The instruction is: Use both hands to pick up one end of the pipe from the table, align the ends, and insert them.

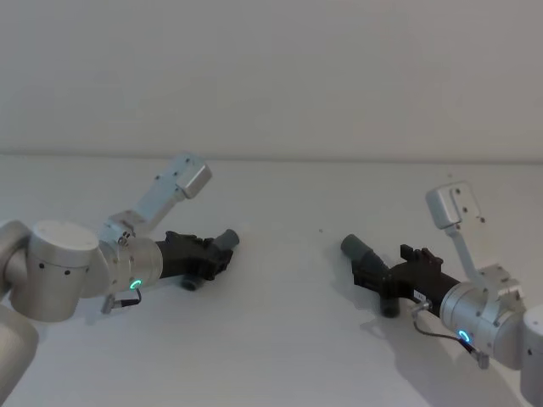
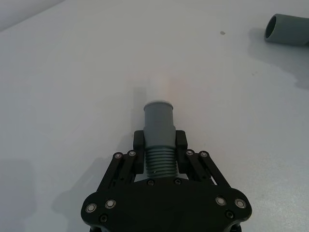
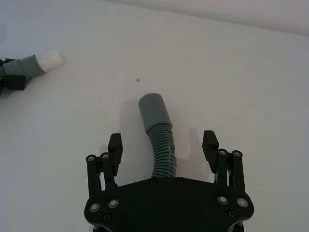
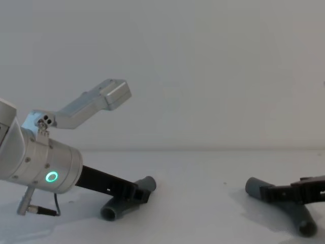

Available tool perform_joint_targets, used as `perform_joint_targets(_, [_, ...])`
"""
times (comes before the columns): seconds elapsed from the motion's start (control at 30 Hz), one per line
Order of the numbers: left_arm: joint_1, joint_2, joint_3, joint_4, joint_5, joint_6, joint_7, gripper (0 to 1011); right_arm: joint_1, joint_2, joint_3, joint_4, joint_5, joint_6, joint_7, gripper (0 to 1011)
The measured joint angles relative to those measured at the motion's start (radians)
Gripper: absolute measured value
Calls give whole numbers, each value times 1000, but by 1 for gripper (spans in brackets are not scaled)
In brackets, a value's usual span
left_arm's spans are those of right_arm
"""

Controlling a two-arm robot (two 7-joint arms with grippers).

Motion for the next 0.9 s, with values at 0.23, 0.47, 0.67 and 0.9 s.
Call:
perform_joint_targets(0.23, [0,0,0,0,0,0,0,353,6,-4,-1,23,-9,4,3,1003])
perform_joint_targets(0.47, [0,0,0,0,0,0,0,353,10,-8,1,35,-15,14,5,1003])
perform_joint_targets(0.67, [0,0,0,0,0,0,0,353,13,-12,4,42,-17,20,7,1003])
perform_joint_targets(0.9, [0,0,0,0,0,0,0,353,15,-17,9,47,-20,26,9,1002])
